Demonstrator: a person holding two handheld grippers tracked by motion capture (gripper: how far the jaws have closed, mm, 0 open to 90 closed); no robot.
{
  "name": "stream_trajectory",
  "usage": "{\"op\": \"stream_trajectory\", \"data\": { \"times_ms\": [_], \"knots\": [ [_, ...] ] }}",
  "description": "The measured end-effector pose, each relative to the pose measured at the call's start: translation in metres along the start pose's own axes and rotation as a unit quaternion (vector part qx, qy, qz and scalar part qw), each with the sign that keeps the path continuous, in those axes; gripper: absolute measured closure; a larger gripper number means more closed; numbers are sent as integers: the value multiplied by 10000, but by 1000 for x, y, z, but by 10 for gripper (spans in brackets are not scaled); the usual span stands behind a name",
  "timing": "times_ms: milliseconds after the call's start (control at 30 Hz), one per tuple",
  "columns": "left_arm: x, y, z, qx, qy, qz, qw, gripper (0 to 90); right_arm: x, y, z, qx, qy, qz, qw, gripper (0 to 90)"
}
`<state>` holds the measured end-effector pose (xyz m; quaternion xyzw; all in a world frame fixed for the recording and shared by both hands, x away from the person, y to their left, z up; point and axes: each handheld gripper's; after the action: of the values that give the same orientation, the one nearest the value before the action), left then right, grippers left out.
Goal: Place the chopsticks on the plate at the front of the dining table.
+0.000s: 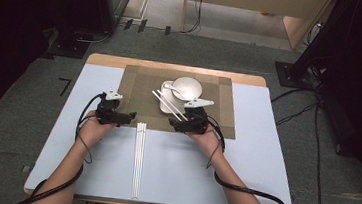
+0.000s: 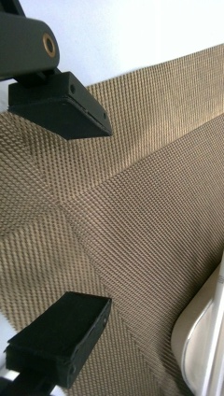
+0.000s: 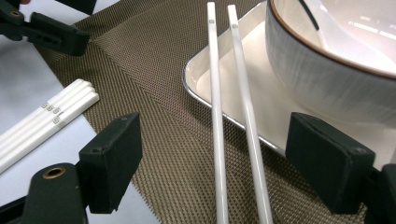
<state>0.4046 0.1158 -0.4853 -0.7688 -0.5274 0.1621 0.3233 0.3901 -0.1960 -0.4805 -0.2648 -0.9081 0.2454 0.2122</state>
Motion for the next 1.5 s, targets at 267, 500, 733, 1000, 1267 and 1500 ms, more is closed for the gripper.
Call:
{"op": "stream_trajectory", "data": {
  "times_ms": [267, 500, 733, 1000, 1267, 1500],
  "knots": [
    [-3, 9, -8, -2, -17, 142, 9999, 150, -3, -7, 8, -31, 163, -85, 9998, 165],
    [-12, 18, -16, -53, 68, 237, 9997, 150, -2, -17, 17, -34, 124, 42, 9999, 245],
    [-17, 27, -24, -89, 121, 344, 9993, 150, 3, -25, 26, -286, -118, 259, 9992, 333],
    [-25, 33, -27, -171, 217, 395, 9988, 150, 6, -33, 36, -249, -29, 480, 9985, 440],
    [-22, 34, -26, -173, 181, 347, 9991, 150, 4, -41, 42, -308, 17, 367, 9989, 457],
    [-19, 35, -24, -140, 132, 339, 9992, 150, 9, -47, 50, -262, -126, 425, 9987, 504]
  ]
}}
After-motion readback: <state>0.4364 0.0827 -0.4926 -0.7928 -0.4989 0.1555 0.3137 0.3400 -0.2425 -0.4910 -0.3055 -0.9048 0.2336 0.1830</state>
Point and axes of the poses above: each handheld gripper's, and its own axes: y roughly forward along the jaws, z roughly out of its underside, x roughly to its left, and after that the axes turned 13 degrees about -z, right-handed
